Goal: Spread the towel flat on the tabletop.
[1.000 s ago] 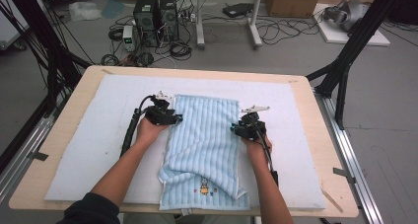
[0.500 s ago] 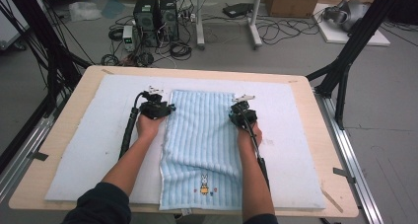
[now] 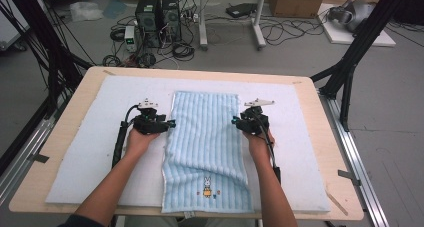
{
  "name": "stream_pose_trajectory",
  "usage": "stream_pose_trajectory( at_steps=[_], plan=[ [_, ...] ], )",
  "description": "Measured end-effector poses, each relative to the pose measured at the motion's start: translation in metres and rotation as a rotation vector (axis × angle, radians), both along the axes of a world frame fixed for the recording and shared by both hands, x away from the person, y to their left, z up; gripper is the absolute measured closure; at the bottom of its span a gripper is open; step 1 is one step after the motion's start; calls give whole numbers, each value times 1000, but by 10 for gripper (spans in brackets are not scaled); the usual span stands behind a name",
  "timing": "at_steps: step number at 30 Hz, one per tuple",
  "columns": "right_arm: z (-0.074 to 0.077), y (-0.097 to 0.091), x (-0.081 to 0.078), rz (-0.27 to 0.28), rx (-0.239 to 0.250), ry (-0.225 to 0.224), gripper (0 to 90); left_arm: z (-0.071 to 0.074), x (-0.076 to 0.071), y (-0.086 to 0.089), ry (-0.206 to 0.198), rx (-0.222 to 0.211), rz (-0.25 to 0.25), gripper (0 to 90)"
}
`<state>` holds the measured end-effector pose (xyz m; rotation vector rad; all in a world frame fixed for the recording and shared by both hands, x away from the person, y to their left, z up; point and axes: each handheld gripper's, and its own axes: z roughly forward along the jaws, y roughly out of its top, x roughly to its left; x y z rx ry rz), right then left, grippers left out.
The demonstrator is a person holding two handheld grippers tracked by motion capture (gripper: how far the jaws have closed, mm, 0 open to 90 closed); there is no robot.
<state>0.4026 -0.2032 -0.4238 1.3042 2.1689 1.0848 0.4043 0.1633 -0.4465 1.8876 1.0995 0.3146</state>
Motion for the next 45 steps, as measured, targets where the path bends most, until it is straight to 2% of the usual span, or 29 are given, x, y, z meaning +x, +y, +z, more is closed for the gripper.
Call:
stream_pose_trajectory(
  at_steps=[2,3,4,5,6,7,8,9,10,11,12,14,17,21,22,23,24,27,29,31,32,34,38,41,43,45],
  plan=[
    [-1,-3,-10,19,-13,7,613,1,-5,-3,24,23,-33,487],
    [-2,-3,-13,25,-25,34,608,0,-7,-6,23,29,-44,495],
    [-3,-3,-16,33,-39,51,608,-2,-11,-9,11,38,-63,543],
    [-4,-3,-21,38,-41,37,615,-3,-14,-13,-1,68,-74,597],
    [-5,-3,-24,41,-45,27,616,-3,-17,-17,-34,109,-65,607],
    [-7,-2,-26,42,-43,44,616,-3,-18,-19,-50,130,-66,694],
    [-10,-1,-27,46,-58,58,616,-4,-18,-20,-50,130,-59,774],
    [-13,1,-26,46,-74,74,619,-4,-16,-19,-42,113,-43,853],
    [-16,2,-26,43,-81,92,636,-4,-13,-18,-24,92,-30,864],
    [-19,2,-25,34,-66,86,686,-4,-10,-17,-18,83,-18,868],
    [-20,1,-23,27,-31,80,791,-4,-7,-18,-22,91,-6,869],
    [-23,4,-18,28,-28,53,859,-2,2,-21,-29,126,6,870],
    [-23,11,-7,-20,-63,24,866,-2,15,-22,-29,129,39,870],
    [-24,18,7,-91,-94,-8,861,-4,23,-22,-42,109,78,861],
    [-24,19,9,-103,-94,-13,848,-4,22,-22,-49,109,82,834],
    [-25,20,11,-108,-85,-6,828,-4,21,-21,-48,101,82,761],
    [-25,20,10,-108,-83,-14,801,-3,20,-20,-34,93,76,652],
    [-22,17,8,-83,-67,-5,720,-4,11,-14,-30,70,51,512],
    [-17,14,3,-59,-46,-6,681,-4,3,-12,-40,54,40,491],
    [-12,12,-2,-17,-7,7,664,0,-4,-11,-17,43,13,453],
    [-9,12,-7,6,-10,-11,663,1,-9,-11,-34,36,1,443],
    [-5,12,-17,50,-8,-34,657,5,-20,-9,-52,28,-17,451],
    [-3,6,-35,92,-23,-27,641,2,-40,-4,-48,36,-42,450],
    [-7,-1,-48,93,-18,-12,618,-3,-52,0,-21,24,-54,465],
    [-10,-5,-55,94,-21,11,603,-5,-57,0,2,34,-70,475],
    [-15,-7,-60,88,-29,21,581,-5,-62,0,1,35,-74,482]
  ],
)
